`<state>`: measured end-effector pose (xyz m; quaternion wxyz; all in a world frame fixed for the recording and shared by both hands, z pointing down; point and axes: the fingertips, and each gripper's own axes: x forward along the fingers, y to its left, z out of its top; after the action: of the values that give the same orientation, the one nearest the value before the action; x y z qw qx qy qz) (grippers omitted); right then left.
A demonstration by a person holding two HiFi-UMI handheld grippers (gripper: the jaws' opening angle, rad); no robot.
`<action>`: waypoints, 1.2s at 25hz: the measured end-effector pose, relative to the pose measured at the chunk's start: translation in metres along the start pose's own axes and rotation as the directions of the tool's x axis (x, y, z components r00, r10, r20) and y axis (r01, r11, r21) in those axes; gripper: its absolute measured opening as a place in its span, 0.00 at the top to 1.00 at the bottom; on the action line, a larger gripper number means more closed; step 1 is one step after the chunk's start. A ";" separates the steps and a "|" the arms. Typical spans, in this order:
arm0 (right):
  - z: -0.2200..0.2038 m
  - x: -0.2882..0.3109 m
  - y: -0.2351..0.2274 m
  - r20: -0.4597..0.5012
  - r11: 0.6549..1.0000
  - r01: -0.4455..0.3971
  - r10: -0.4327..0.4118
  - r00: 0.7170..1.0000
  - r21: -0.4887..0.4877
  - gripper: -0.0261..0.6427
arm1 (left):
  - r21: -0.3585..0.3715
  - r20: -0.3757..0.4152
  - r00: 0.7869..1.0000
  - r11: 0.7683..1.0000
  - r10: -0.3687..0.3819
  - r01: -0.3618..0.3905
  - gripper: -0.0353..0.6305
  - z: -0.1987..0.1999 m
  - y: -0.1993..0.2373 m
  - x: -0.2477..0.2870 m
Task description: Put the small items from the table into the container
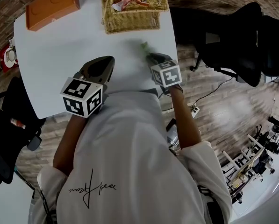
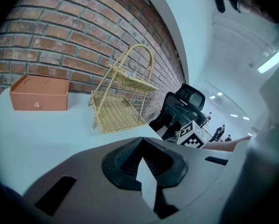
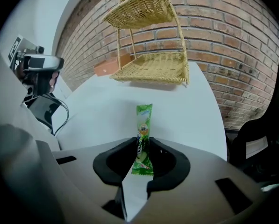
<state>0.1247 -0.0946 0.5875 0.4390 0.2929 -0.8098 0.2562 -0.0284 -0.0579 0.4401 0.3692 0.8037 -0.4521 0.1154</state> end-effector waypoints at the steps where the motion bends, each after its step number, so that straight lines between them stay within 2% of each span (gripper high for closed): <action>1: 0.000 0.000 0.000 -0.003 1.000 0.000 0.000 1.000 0.001 0.83 | -0.001 0.000 1.000 1.000 0.001 -0.001 0.93 0.000 0.000 0.000; 30: 0.001 -0.007 0.003 -0.017 0.999 -0.027 0.027 0.999 0.037 0.87 | 0.028 0.027 0.999 0.999 -0.028 0.028 0.93 0.004 -0.005 -0.001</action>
<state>0.1258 -0.0914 0.5803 0.4371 0.2877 -0.8050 0.2794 -0.0254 -0.0584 0.4343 0.3534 0.8166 -0.4441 0.1056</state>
